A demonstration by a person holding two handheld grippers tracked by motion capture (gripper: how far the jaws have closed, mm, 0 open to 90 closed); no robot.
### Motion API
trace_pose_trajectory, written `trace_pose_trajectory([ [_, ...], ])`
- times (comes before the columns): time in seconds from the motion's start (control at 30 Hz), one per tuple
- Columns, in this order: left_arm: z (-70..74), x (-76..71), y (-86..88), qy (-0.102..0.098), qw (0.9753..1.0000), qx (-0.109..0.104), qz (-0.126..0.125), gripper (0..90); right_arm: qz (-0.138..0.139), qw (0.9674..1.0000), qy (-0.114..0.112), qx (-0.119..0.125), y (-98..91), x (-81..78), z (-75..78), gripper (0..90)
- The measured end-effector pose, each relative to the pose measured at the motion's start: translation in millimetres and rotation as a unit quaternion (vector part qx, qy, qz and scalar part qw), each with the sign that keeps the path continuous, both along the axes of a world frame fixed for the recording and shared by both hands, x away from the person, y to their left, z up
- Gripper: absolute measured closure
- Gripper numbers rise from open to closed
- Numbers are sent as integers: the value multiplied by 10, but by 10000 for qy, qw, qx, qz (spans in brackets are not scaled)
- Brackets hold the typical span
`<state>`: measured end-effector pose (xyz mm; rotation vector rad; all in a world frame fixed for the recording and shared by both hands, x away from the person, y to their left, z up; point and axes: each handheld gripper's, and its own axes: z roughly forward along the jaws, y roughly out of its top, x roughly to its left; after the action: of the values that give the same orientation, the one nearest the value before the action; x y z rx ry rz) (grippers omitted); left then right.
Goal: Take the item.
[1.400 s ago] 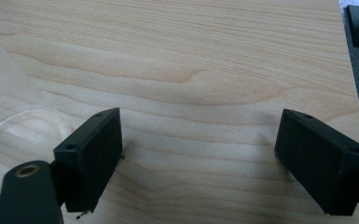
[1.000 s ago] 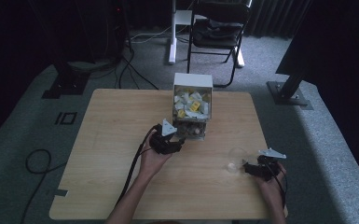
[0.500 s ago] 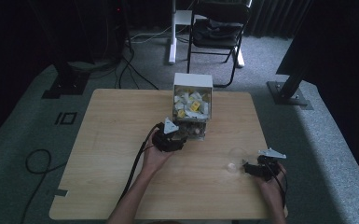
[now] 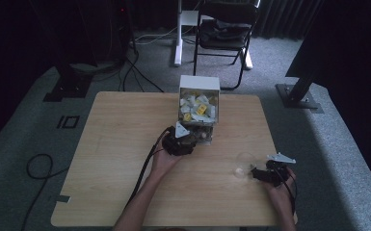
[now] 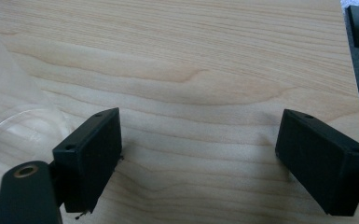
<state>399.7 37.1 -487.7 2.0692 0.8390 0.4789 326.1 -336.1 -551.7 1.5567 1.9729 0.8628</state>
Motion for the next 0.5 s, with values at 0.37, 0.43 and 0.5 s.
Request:
trace_pose_trajectory([
  [0.37,-37,-49,17,27,10000,6,0,460,4,10000,1,-5,-1,0,0,144],
  [0.43,-38,-57,17,21,10000,5,1,460,4,10000,1,-6,-1,0,0,144],
  [0.5,-35,-72,21,24,10000,26,-12,460,3,10000,1,-5,-1,-1,0,144],
])
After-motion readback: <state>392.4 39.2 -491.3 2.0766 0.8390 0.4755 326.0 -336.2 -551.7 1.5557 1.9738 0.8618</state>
